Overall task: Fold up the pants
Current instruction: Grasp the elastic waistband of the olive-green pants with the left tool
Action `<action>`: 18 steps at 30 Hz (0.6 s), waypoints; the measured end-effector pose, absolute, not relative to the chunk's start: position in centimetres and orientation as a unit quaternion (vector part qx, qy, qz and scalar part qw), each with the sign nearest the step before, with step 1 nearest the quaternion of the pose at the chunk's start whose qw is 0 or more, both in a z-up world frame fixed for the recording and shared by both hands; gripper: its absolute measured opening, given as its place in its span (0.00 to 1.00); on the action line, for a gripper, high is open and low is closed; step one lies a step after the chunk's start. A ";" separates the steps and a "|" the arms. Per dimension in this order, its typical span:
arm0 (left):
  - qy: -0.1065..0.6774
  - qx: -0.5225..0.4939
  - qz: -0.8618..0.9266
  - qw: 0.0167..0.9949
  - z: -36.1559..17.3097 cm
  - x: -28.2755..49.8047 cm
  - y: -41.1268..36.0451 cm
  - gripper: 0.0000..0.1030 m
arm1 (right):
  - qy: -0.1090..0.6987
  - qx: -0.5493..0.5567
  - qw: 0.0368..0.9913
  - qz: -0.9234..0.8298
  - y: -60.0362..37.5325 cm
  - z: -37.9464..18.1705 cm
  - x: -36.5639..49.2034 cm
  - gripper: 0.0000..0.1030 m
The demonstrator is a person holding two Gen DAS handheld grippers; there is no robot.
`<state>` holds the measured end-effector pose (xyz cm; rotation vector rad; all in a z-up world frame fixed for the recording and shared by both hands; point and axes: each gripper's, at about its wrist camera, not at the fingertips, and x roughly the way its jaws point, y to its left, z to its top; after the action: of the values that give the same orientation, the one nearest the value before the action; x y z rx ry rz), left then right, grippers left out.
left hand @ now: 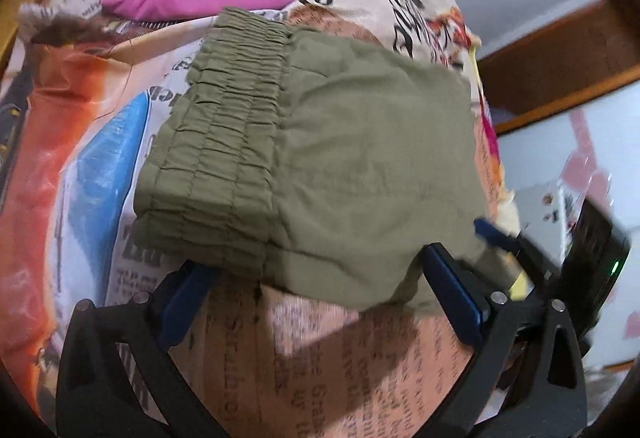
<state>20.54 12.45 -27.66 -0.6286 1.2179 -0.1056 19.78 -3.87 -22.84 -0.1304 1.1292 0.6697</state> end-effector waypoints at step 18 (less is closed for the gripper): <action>0.523 -0.360 -0.034 0.771 -27.6 22.5 13.3 0.91 | 0.525 -0.046 0.787 0.321 -4.2 -23.1 19.9 0.87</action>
<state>22.45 13.34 -27.61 -0.7815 1.1349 -0.0734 19.93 -4.22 -23.12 -0.0991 1.1319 0.6908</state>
